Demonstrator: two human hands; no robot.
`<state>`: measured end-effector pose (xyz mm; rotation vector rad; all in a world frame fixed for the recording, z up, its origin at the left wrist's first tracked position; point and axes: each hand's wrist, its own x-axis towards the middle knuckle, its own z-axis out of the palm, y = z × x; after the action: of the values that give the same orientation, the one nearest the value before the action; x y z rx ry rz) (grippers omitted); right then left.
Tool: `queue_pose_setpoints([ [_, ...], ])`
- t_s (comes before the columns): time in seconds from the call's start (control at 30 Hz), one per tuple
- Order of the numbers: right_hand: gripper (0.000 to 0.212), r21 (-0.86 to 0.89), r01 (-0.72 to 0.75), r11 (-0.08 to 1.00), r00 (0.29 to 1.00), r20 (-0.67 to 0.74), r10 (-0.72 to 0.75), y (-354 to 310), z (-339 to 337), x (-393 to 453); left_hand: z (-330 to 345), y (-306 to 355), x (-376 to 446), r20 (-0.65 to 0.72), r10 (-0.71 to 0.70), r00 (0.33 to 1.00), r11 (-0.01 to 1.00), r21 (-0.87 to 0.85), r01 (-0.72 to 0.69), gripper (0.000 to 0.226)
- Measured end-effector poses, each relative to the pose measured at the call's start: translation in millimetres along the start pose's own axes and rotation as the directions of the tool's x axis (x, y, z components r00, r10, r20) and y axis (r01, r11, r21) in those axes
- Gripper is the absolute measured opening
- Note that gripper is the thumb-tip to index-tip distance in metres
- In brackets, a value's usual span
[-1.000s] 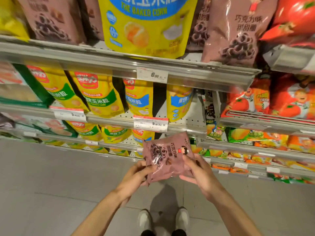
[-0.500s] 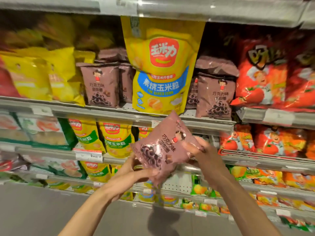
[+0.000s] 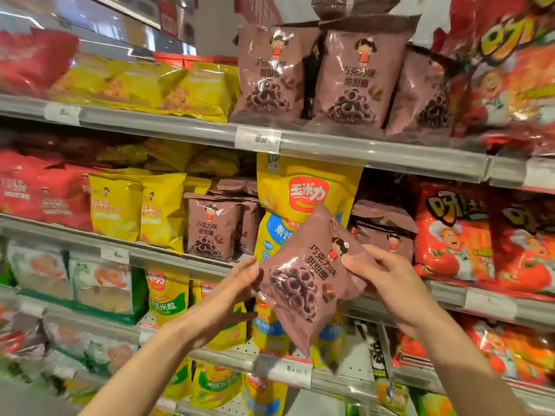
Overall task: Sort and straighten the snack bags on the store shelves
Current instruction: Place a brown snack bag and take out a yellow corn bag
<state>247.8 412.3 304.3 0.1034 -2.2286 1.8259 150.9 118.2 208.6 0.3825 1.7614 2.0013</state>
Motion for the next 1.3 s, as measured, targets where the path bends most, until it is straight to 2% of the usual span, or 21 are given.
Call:
queue_pose_setpoints([
  [0.03,0.016,-0.035,0.025,0.999,0.999,0.025,-0.024,-6,-4,3,-11,-5,19,0.016,0.038,0.999,0.999,0.017,-0.038,0.106],
  [0.1,0.016,-0.104,0.054,0.993,0.995,0.089,-0.044,-20,-10,9,0,9,28,0.084,0.079,0.993,0.996,0.046,-0.083,0.104],
  [0.17,0.017,-0.174,0.083,0.981,0.988,0.14,-0.059,-32,-13,15,30,48,13,0.13,0.062,0.99,0.995,0.073,-0.072,0.113],
  [0.27,0.019,-0.252,0.117,0.961,0.976,0.208,-0.064,-41,-15,25,49,67,13,0.328,0.031,0.944,0.989,0.127,-0.076,0.126],
  [0.37,0.02,-0.286,0.123,0.95,0.968,0.244,-0.051,-45,-12,31,64,76,10,0.283,-0.011,0.959,0.986,0.161,-0.036,0.122],
  [0.43,0.021,-0.292,0.116,0.949,0.971,0.235,-0.046,-44,-8,34,67,73,7,0.27,-0.014,0.963,0.992,0.124,-0.02,0.123],
  [0.6,0.042,-0.346,0.143,0.927,0.971,0.23,-0.063,-31,10,39,72,75,-5,0.307,0.022,0.951,0.993,0.104,-0.056,0.108],
  [0.67,0.042,-0.314,0.149,0.938,0.977,0.195,-0.09,-27,17,41,69,71,-4,0.244,0.04,0.969,0.991,0.114,-0.069,0.102],
  [0.8,0.054,-0.205,0.133,0.97,0.991,0.055,-0.124,-12,35,40,62,58,-4,0.118,0.083,0.99,0.993,0.078,-0.092,0.077],
  [0.93,0.044,0.067,0.094,0.993,0.994,-0.059,-0.09,10,63,34,61,48,-5,0.091,0.095,0.991,0.994,0.051,-0.1,0.065],
  [1.0,0.046,0.094,0.11,0.99,0.989,-0.114,-0.099,18,74,33,60,43,-3,0.089,0.097,0.991,0.995,0.024,-0.1,0.058],
  [1.2,0.081,-0.061,0.106,0.993,0.985,-0.133,-0.113,22,80,35,55,33,3,0.01,0.141,0.99,0.989,-0.039,-0.141,0.076],
  [1.3,0.078,-0.042,0.087,0.995,0.947,-0.307,-0.096,14,73,36,49,30,7,-0.065,0.169,0.983,0.984,-0.053,-0.173,0.083],
])
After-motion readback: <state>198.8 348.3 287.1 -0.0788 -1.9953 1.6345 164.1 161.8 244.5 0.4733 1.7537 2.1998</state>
